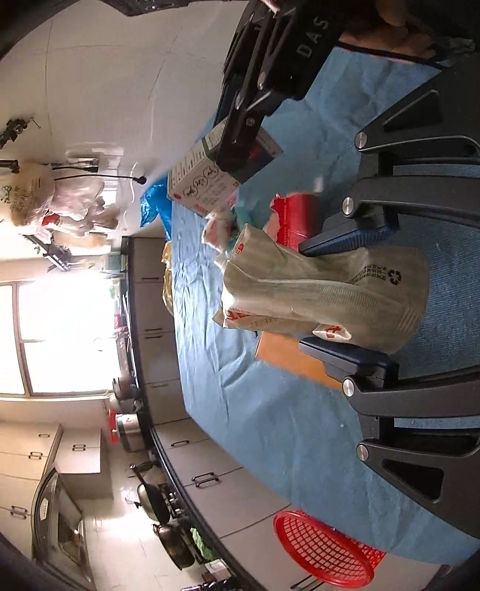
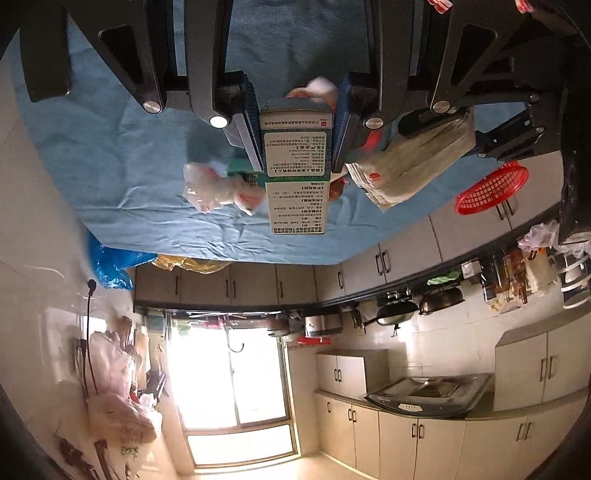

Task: Collect trash
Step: 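Lift the bag and medicine box and carry both toward the red basket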

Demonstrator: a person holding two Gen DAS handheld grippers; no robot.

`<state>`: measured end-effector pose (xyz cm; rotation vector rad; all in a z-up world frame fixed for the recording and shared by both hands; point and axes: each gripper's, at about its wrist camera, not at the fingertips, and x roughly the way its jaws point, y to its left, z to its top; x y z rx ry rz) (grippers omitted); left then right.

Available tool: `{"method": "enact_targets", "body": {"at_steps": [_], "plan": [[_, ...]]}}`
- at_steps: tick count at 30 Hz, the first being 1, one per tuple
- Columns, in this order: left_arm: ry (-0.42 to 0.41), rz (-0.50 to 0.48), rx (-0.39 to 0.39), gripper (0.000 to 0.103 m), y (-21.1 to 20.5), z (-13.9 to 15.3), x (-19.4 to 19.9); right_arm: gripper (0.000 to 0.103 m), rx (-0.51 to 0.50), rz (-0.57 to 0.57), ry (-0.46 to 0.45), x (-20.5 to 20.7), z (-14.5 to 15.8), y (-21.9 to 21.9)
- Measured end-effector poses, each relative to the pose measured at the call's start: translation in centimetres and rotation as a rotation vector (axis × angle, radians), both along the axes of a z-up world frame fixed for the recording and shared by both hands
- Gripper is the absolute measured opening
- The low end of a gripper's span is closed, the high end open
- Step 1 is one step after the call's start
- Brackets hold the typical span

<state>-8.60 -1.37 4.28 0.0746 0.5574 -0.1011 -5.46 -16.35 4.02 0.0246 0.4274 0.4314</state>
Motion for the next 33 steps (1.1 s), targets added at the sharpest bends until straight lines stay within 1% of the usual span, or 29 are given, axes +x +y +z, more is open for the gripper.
{"method": "enact_targets", "body": {"at_steps": [5, 8, 14, 26, 33], "plan": [[-0.035, 0.025, -0.047, 0.044, 0.9, 0.4, -0.2, 0.037, 0.016, -0.022, 0.023, 0.6, -0.3, -0.4], [-0.044, 0.022, -0.07, 0.044, 1.4, 0.4, -0.5, 0.037, 0.005, -0.027, 0.022, 0.6, -0.4, -0.2], [-0.017, 0.024, -0.072, 0.044, 1.6, 0.3, -0.2, 0.037, 0.0, -0.039, 0.034, 0.9, -0.6, -0.2], [0.005, 0.018, -0.133, 0.044, 2.9, 0.4, 0.5, 0.037, -0.002, -0.076, 0.045, 1.4, -0.4, -0.3], [0.027, 0.027, -0.152, 0.044, 3.6, 0.5, 0.7, 0.037, 0.001, -0.104, 0.068, 1.2, -0.4, -0.1]]}}
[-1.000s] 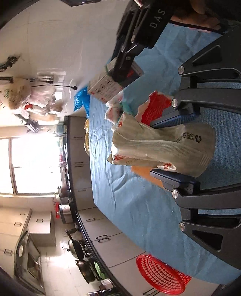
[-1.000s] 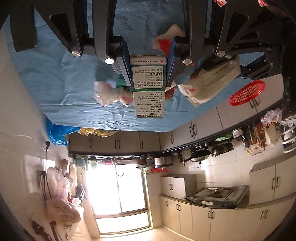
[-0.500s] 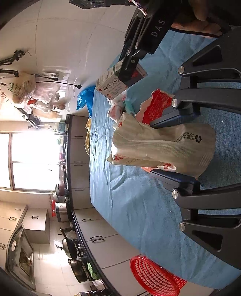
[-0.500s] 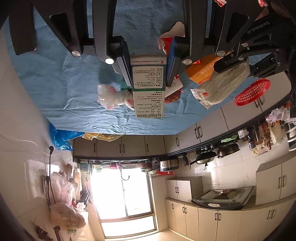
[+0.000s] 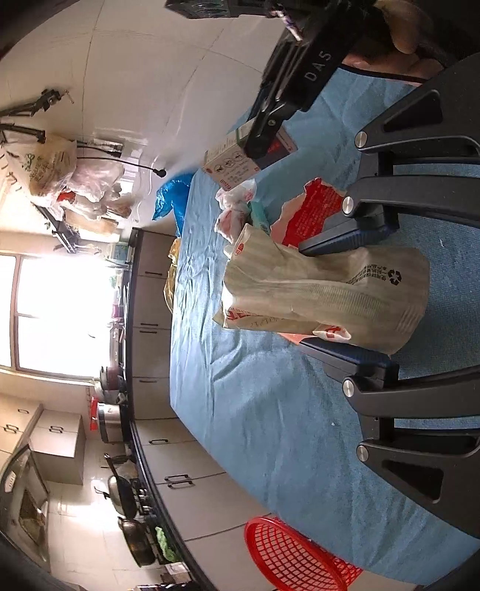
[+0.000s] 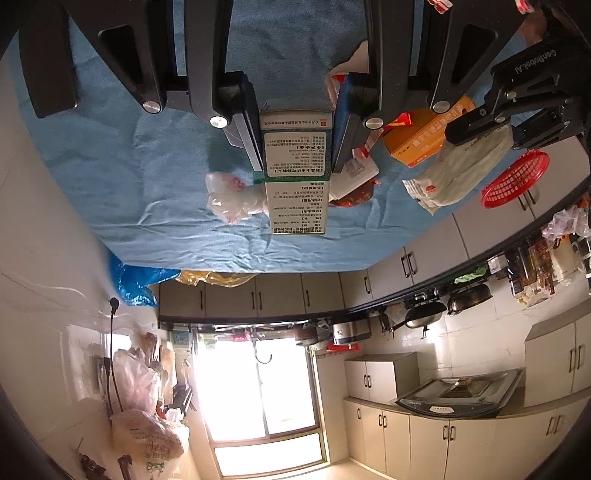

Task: Collect trash
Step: 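Lift the bag and medicine box and carry both toward the red basket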

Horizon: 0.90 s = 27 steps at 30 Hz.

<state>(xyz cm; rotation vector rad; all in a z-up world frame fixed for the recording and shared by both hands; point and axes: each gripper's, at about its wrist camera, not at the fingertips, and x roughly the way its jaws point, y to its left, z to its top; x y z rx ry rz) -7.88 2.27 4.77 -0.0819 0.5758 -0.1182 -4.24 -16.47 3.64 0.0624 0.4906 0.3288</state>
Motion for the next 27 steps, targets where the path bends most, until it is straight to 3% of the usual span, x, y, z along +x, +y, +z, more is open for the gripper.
{"method": "enact_targets", "body": {"at_steps": [8, 27], "plan": [[-0.03, 0.072, -0.009, 0.044, 3.4, 1.3, -1.2, 0.037, 0.062, 0.089, 0.058, -1.3, -0.1, 2.2], [0.013, 0.177, -0.035, 0.044, 8.7, 0.4, -2.7, 0.037, 0.019, 0.22, 0.107, -1.7, 0.0, 8.8]]}}
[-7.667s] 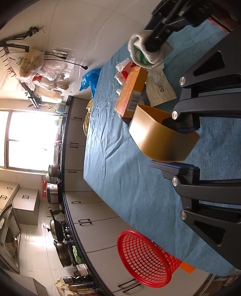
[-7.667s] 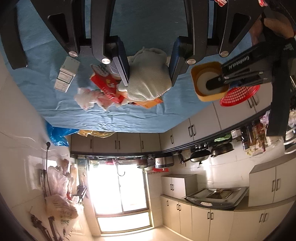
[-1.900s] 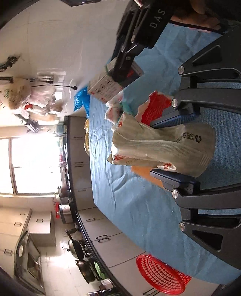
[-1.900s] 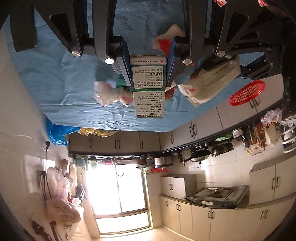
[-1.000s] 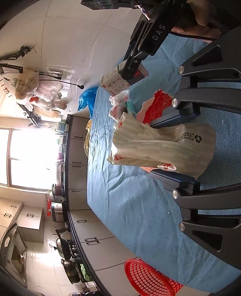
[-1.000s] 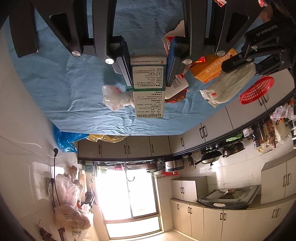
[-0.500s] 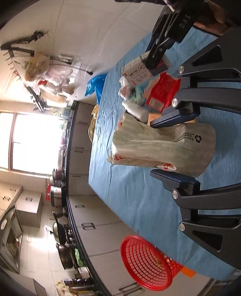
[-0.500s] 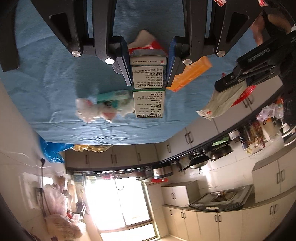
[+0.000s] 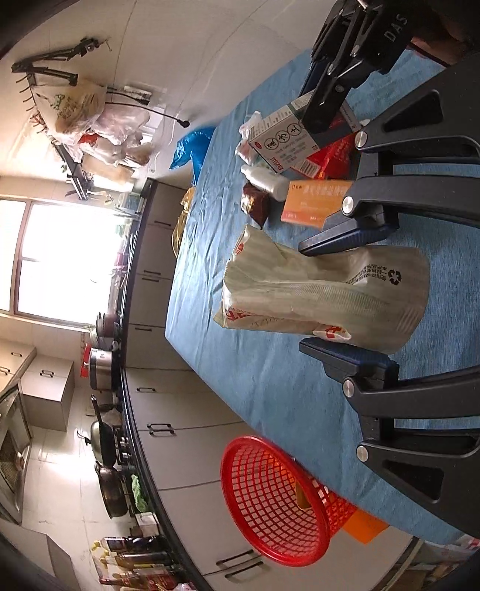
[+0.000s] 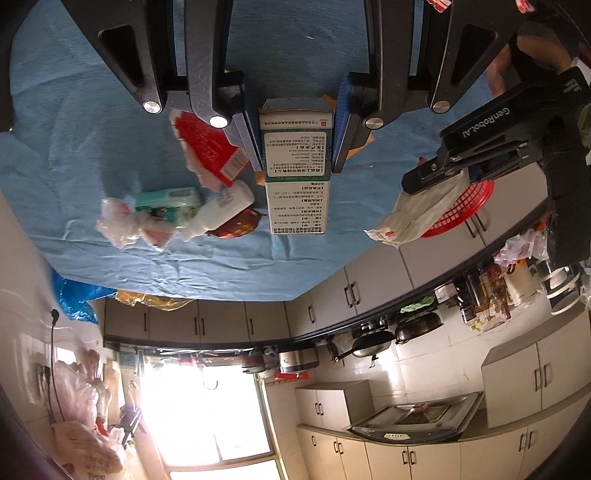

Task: Collect trash
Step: 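Lift the bag and medicine box and carry both toward the red basket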

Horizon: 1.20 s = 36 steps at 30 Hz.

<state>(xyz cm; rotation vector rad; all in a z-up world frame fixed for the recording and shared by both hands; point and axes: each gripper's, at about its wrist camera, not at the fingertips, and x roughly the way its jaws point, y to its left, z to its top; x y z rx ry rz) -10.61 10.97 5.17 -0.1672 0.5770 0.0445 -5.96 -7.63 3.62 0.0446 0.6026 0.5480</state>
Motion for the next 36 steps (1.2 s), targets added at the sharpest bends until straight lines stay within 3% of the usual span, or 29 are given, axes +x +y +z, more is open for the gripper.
{"method": "enact_targets", "body": {"at_steps": [20, 36], "plan": [[0.04, 0.079, 0.007, 0.045, 2.3, -0.8, 0.3, 0.037, -0.018, 0.094, 0.041, 1.1, -0.1, 4.3], [0.018, 0.154, -0.021, 0.045, 5.8, -0.2, -0.5, 0.037, -0.046, 0.143, 0.058, 2.1, 0.7, 7.4]]}}
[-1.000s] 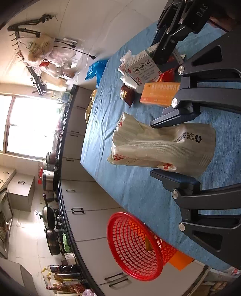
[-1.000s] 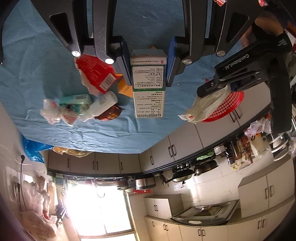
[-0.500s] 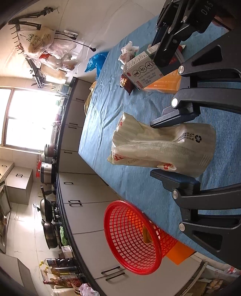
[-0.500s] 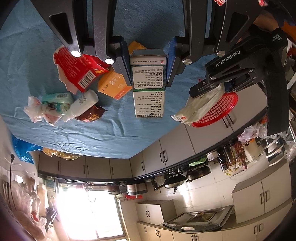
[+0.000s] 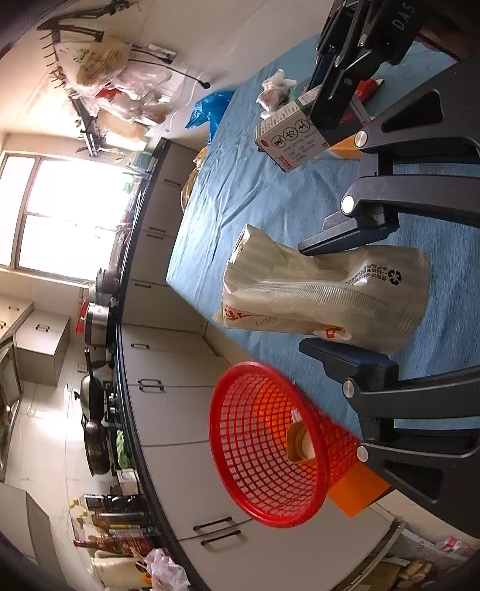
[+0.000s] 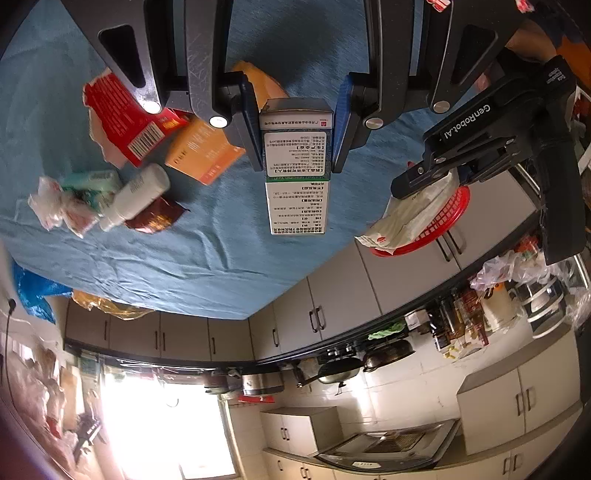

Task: Collect trash
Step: 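Lift the bag and medicine box and carry both toward the red basket, then open both tools over the red basket to drop the bag and box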

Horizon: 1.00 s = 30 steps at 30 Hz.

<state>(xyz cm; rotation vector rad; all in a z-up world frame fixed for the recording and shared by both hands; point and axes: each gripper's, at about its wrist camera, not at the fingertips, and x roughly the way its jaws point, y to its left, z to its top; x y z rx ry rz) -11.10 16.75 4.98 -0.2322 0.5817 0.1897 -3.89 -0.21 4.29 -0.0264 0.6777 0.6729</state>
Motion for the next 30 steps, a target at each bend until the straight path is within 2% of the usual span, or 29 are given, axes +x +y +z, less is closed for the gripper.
{"method": "enact_targets", "body": {"at_steps": [21, 26, 30], "plan": [[-0.024, 0.145, -0.02, 0.045, 7.0, 0.7, -1.3, 0.037, -0.023, 0.108, 0.019, 1.2, 1.5, 6.8], [-0.024, 0.178, -0.048, 0.045, 9.4, 0.6, -1.5, 0.037, -0.028, 0.15, 0.039, 1.8, 2.1, 9.5], [0.003, 0.199, -0.099, 0.045, 12.1, 0.1, -1.7, 0.038, -0.028, 0.177, 0.051, 2.3, 2.2, 11.4]]}}
